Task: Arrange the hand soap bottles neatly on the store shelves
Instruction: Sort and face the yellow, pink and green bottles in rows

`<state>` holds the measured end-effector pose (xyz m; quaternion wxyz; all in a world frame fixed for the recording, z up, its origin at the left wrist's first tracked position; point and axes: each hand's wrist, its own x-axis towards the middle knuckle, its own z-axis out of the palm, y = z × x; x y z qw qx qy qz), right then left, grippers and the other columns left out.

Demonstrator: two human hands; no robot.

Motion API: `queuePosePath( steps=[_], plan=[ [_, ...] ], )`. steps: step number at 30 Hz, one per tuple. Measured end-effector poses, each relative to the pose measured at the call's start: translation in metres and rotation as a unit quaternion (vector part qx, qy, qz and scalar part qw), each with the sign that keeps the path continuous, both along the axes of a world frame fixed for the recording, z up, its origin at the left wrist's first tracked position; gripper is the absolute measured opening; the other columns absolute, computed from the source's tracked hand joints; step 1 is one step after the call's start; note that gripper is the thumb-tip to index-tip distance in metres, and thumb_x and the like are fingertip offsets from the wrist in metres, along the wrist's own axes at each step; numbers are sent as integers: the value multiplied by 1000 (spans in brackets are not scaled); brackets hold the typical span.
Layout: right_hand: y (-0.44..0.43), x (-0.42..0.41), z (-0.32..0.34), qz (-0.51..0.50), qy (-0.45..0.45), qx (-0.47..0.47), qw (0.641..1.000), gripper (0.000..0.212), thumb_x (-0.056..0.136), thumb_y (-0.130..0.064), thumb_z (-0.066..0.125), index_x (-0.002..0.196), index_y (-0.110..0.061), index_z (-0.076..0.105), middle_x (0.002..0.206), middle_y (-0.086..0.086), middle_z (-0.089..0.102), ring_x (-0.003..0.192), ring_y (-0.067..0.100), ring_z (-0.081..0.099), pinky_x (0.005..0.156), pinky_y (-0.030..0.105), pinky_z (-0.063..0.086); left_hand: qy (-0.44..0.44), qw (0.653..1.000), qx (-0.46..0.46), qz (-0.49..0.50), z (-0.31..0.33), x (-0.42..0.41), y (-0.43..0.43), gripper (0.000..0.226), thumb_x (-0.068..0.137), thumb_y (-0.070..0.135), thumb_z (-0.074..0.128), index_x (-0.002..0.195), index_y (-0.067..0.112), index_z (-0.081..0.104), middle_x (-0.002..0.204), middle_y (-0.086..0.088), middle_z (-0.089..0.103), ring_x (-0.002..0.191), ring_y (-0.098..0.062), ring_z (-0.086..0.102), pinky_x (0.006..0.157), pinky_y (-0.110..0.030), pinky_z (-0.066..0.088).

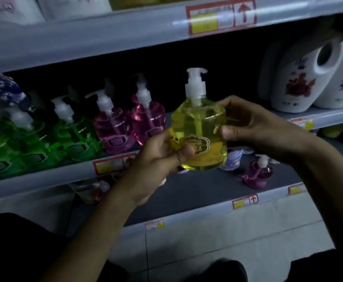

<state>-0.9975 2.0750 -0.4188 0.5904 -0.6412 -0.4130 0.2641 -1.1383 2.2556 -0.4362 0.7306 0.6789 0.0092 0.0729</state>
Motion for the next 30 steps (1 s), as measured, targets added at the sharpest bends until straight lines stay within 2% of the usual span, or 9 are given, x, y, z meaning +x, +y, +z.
queuePosePath(
  steps=[3, 7, 11, 15, 17, 19, 23, 27, 30],
  plan=[
    [-7, 9, 27, -1, -66, 29, 997, 56, 73, -29, 81, 122, -17, 58, 122, 20, 60, 112, 26, 62, 85, 34, 54, -69, 995, 71, 34, 28, 4, -6, 38, 80, 13, 70, 116, 18, 59, 102, -5, 73, 87, -19, 66, 63, -21, 50],
    [-18, 14, 81, -10, -137, 114, 984, 63, 67, -11, 80, 126, -26, 62, 124, 0, 67, 112, 17, 65, 84, 27, 55, -171, 969, 158, 79, 80, 19, -17, 62, 70, 17, 74, 127, 29, 55, 108, 13, 72, 101, -6, 68, 79, -19, 53],
    [-17, 21, 134, -66, -207, 251, 943, 58, 70, -19, 71, 126, -21, 56, 123, -6, 67, 115, 13, 62, 92, 27, 52, -273, 883, 334, 183, 140, 50, -25, 72, 68, 37, 81, 132, 36, 50, 114, 22, 63, 106, 11, 55, 87, -5, 41],
    [-5, 44, 166, -117, -285, 317, 897, 60, 87, -2, 61, 142, -6, 35, 140, 8, 52, 133, 22, 49, 108, 45, 42, -338, 778, 451, 278, 193, 93, -22, 64, 74, 24, 81, 131, 26, 52, 108, 11, 49, 102, -1, 53, 84, -4, 38],
    [2, 60, 171, -159, -323, 313, 879, 62, 91, 5, 53, 148, -7, 31, 147, 5, 45, 138, 19, 42, 112, 44, 38, -338, 772, 463, 275, 208, 115, -19, 56, 77, 18, 78, 127, 26, 54, 113, 10, 57, 105, -4, 55, 85, -7, 42],
    [11, 74, 169, -202, -338, 312, 865, 63, 91, 7, 49, 149, -8, 30, 151, 2, 42, 141, 14, 38, 113, 39, 37, -328, 771, 475, 268, 214, 136, -16, 54, 78, 9, 74, 126, 24, 54, 117, 5, 62, 112, -12, 56, 93, -22, 47],
    [33, 93, 152, -278, -297, 315, 857, 61, 94, 11, 46, 148, -11, 32, 138, -11, 48, 127, -4, 48, 94, 13, 44, -271, 769, 515, 264, 216, 158, -18, 65, 82, 14, 73, 138, 20, 41, 121, 1, 60, 114, -15, 54, 91, -26, 47],
    [41, 108, 140, -338, -301, 269, 850, 50, 99, 0, 44, 144, -19, 40, 137, -6, 51, 127, 2, 49, 89, 13, 47, -213, 751, 567, 264, 214, 162, -29, 30, 92, 29, 61, 119, 19, 54, 107, -3, 62, 96, -17, 58, 83, -37, 51],
    [45, 107, 141, -363, -316, 238, 844, 47, 100, -6, 43, 143, -23, 40, 134, -6, 53, 115, -4, 53, 85, 13, 47, -216, 736, 581, 272, 215, 158, -28, 26, 95, 26, 56, 120, 19, 56, 106, -1, 62, 93, -16, 59, 77, -32, 49]
  ],
)
